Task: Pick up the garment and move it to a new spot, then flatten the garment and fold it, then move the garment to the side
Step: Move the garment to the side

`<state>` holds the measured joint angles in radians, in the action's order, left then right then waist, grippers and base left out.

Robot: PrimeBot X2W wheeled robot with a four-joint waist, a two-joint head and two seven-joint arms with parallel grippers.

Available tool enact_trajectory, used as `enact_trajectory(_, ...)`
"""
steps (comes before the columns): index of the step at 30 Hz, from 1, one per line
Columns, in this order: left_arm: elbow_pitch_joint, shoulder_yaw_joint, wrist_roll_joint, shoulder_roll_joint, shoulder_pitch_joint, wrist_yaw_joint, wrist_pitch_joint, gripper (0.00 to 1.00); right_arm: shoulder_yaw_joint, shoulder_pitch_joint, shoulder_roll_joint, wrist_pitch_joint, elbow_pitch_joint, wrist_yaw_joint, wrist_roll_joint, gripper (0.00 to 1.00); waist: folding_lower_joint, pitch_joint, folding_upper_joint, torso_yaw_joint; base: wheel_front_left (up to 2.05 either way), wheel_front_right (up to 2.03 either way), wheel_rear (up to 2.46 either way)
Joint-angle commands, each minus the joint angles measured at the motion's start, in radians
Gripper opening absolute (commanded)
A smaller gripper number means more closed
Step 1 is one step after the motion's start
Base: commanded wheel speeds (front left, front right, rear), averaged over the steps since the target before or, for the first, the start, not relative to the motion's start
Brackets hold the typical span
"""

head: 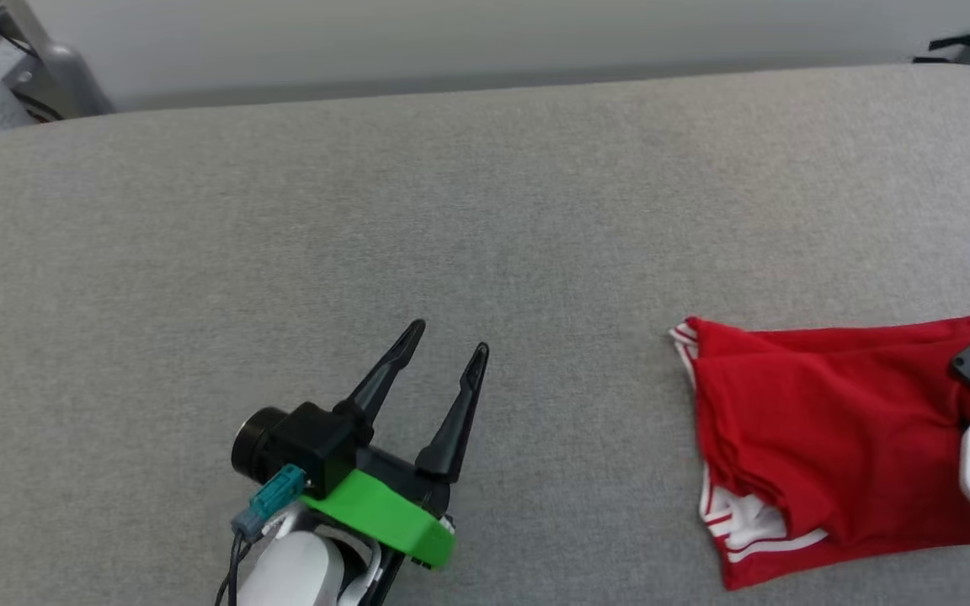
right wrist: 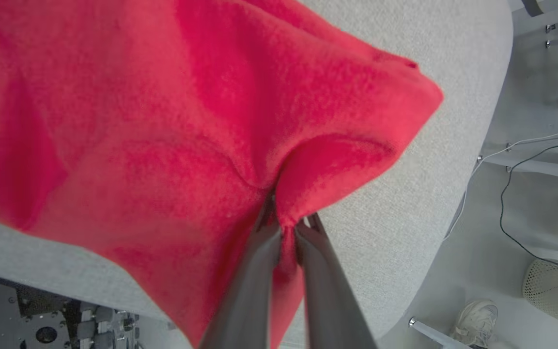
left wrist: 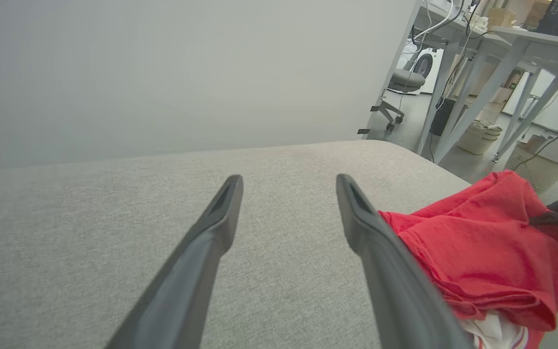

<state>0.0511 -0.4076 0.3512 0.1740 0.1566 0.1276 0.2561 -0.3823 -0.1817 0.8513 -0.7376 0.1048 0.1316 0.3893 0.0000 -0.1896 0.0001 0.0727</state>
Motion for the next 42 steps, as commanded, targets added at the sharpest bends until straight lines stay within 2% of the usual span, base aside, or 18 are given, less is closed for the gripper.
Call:
enact_trajectory(1, -0.009, -0.01, -0.008, 0.014, 0.031, 0.003, 0.006, 1.0, -0.008, -0.026, 0.036, 0.019, -0.018, -0.001, 0.007, 0.0, 0.0, -0.107, -0.0001, 0.1, 0.0, 0.0, 0.0)
enact_trajectory(5, -0.031, -0.039, -0.015, 0.042, 0.081, 0.003, 0.006, 1.0, -0.022, -0.06, 0.118, 0.083, -0.093, -0.001, 0.023, 0.0, 0.0, -0.178, -0.0001, 0.149, 0.0, 0.0, 0.0)
enact_trajectory(9, -0.061, -0.06, -0.023, 0.076, 0.127, 0.003, 0.006, 1.0, -0.011, -0.117, 0.141, 0.179, -0.199, -0.001, 0.002, 0.0, 0.0, -0.249, -0.0001, 0.188, 0.0, 0.0, 0.0)
enact_trajectory(16, -0.139, -0.087, -0.043, 0.125, 0.193, 0.003, -0.014, 1.0, 0.053, -0.227, 0.089, 0.342, -0.439, -0.001, -0.058, 0.0, 0.0, -0.358, -0.0001, 0.22, 0.0, 0.0, 0.0)
enact_trajectory(25, -0.258, -0.077, -0.053, 0.162, 0.246, -0.006, -0.073, 1.0, 0.216, -0.372, -0.009, 0.52, -0.738, -0.001, -0.164, 0.0, 0.0, -0.447, -0.0001, 0.2, 0.0, 0.0, 0.0)
enact_trajectory(37, -0.312, -0.059, -0.049, 0.188, 0.241, -0.024, -0.089, 1.0, 0.351, -0.483, -0.106, 0.646, -0.924, -0.001, -0.286, 0.0, 0.0, -0.487, -0.0001, 0.179, 0.0, 0.0, 0.0)
enact_trajectory(38, -0.31, -0.06, -0.047, 0.188, 0.24, -0.025, -0.087, 1.0, 0.356, -0.488, -0.11, 0.648, -0.934, -0.001, -0.296, 0.36, 0.0, -0.484, -0.0001, 0.178, 0.0, 0.0, 0.0)
enact_trajectory(39, -0.306, -0.061, -0.045, 0.186, 0.239, -0.026, -0.085, 1.0, 0.363, -0.493, -0.114, 0.654, -0.946, -0.001, -0.309, 0.88, 0.0, -0.478, -0.0001, 0.176, 0.0, 0.0, 0.0)
enact_trajectory(40, -0.299, -0.062, -0.042, 0.184, 0.238, -0.026, -0.081, 1.0, 0.37, -0.497, -0.119, 0.66, -0.958, -0.001, -0.319, 1.0, 0.0, -0.468, -0.0001, 0.173, 0.0, 0.0, 0.0)
enact_trajectory(42, -0.286, -0.063, -0.037, 0.178, 0.236, -0.027, -0.07, 1.0, 0.379, -0.499, -0.122, 0.667, -0.976, -0.001, -0.332, 1.0, 0.0, -0.446, -0.0001, 0.169, 0.0, 0.0, 0.0)
